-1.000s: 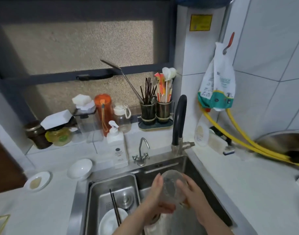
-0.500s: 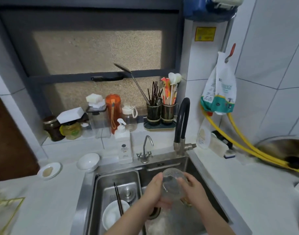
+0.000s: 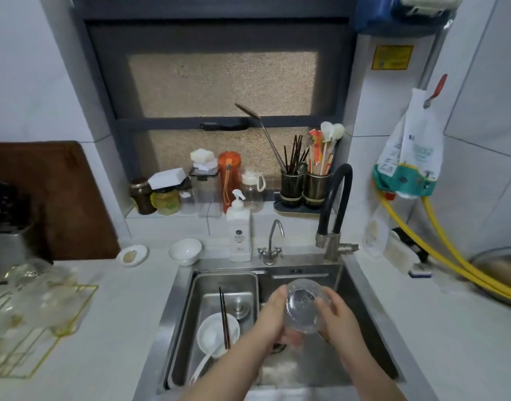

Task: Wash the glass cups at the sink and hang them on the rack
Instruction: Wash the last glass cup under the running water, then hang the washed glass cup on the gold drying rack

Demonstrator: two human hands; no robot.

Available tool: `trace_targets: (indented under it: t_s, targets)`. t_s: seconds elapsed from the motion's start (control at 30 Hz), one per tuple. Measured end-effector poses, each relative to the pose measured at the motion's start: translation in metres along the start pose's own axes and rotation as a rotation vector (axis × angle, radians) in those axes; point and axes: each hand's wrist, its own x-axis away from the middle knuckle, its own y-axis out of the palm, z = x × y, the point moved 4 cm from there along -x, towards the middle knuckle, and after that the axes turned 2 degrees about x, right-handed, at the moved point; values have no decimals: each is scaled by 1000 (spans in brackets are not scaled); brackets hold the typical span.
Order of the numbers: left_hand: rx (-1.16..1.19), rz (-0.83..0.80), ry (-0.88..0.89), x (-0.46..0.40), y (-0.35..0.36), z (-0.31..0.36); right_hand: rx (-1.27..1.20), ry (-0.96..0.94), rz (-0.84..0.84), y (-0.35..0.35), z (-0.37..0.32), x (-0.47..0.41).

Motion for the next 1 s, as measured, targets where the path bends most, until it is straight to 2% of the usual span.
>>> trace_targets:
  t_s: [0.2,0.33,0.57,0.73,1.0]
  targets:
    - [50,3,-61,14,-11,-5,102,-3,12,13,-6,11]
    - [-36,54,-52,21,-27,0,149,24,0,27,-15,18]
    - [-42,123,76,47,-123,12,47,-26,-58,111,-63,50]
    - [-27,195,21,73,-220,8,15,-58,-144,197,-92,82]
    - [40,299,48,117,-350,-6,-2,-89,-232,317,-123,127]
